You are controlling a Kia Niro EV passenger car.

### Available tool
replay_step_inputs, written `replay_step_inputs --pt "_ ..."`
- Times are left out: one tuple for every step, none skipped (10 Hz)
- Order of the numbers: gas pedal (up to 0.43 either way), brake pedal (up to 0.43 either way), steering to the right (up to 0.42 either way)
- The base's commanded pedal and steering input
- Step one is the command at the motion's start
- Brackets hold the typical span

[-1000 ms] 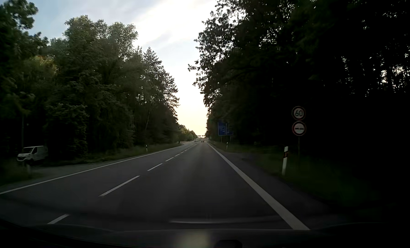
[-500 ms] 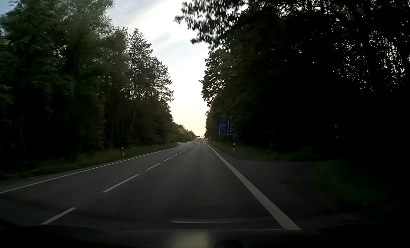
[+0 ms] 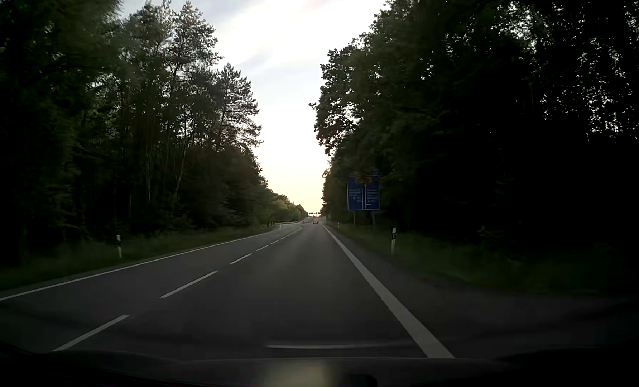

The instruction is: Follow the waypoints while adhering to traffic rules and regulations

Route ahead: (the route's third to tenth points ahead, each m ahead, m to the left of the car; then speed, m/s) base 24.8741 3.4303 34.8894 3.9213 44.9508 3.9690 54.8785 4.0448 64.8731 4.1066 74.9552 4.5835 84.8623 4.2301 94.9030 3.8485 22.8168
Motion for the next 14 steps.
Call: replay_step_inputs --pt "0.047 0.000 -0.008" --pt "0.047 0.000 -0.007" --pt "0.047 0.000 -0.006" --pt "0.047 0.000 -0.005" --pt "0.067 0.000 -0.005" --pt "0.079 0.000 -0.005" --pt "0.079 0.000 -0.005" --pt "0.079 0.000 -0.004" --pt "0.079 0.000 -0.004" --pt "0.079 0.000 -0.004" --pt "0.079 0.000 -0.004" --pt "0.079 0.000 -0.004" --pt "0.079 0.000 -0.004" --pt "0.079 0.000 -0.003"
